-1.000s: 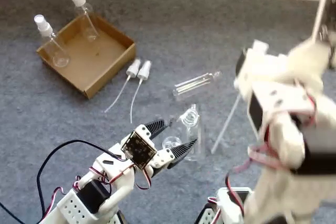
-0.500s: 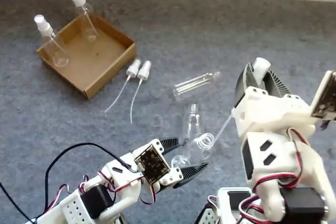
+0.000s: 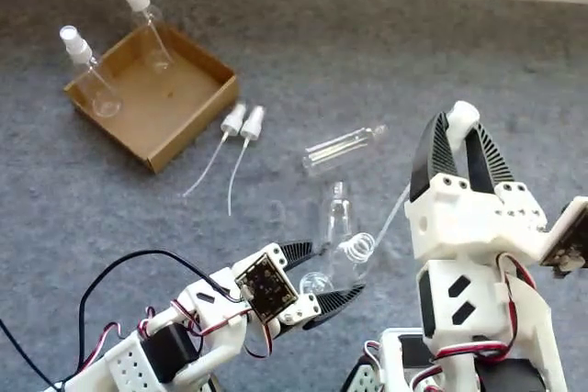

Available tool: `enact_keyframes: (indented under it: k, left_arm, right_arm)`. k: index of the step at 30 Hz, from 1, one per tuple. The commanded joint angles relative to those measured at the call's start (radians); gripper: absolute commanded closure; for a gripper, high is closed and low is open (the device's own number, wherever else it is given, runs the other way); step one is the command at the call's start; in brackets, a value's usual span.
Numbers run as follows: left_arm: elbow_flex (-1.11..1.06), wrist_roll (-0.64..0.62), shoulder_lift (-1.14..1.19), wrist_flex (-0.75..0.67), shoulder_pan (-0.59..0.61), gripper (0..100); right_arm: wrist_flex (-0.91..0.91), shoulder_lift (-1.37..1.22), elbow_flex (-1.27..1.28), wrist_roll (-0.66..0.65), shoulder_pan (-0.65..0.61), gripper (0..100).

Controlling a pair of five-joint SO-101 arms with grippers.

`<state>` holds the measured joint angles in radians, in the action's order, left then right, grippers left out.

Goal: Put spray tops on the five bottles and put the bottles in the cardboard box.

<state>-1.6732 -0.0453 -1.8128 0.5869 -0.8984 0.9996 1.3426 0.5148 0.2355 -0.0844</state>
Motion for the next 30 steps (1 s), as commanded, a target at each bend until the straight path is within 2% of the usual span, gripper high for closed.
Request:
enact_keyframes:
  k: [1, 16, 30]
  left_arm:
    - [-0.021, -0.005, -0.012, 0.0, -0.016, 88]
    - [-0.021, -0.005, -0.012, -0.005, -0.01, 88]
    - [-0.021, -0.005, -0.012, -0.008, 0.008, 88]
  right_arm:
    - [-0.065, 0.005, -0.012, -0.011, 0.012, 92.7]
    - [-0.059, 0.01, 0.001, -0.011, 0.007, 92.7]
    - [0.079, 0.01, 0.039, -0.011, -0.004, 92.7]
